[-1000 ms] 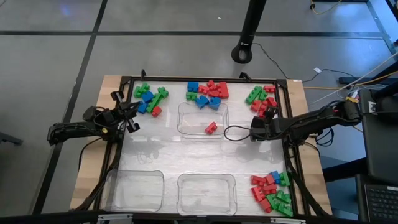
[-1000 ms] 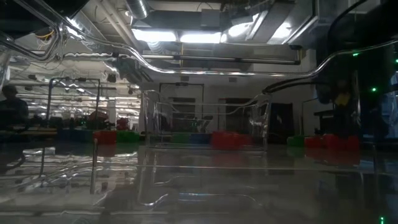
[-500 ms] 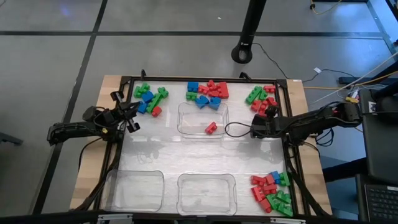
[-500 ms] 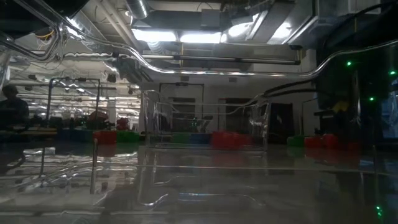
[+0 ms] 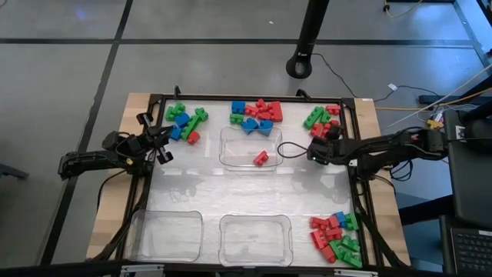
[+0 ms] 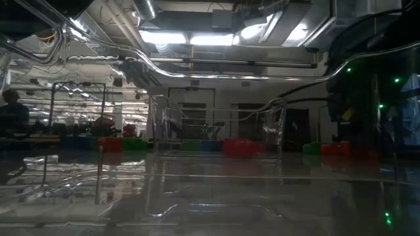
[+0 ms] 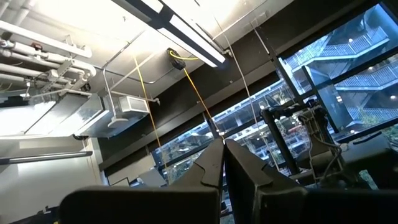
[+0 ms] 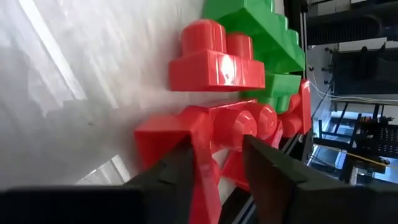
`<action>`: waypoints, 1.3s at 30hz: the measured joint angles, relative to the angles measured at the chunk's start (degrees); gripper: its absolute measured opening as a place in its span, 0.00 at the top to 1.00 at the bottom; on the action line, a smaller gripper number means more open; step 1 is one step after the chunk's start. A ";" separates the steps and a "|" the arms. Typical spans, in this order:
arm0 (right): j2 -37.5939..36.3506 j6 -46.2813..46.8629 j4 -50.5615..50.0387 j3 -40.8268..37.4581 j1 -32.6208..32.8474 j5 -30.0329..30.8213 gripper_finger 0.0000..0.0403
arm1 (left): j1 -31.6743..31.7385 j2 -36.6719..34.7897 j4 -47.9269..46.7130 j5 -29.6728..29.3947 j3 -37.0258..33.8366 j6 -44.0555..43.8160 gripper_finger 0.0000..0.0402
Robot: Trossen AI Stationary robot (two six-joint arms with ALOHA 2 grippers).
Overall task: Sort blocks
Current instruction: Put the red game piece into the top right transparent bin
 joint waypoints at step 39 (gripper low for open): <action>-0.15 -13.26 -11.03 32.01 6.36 -7.49 0.99 | 0.01 0.02 -0.07 -0.01 0.01 -1.11 0.99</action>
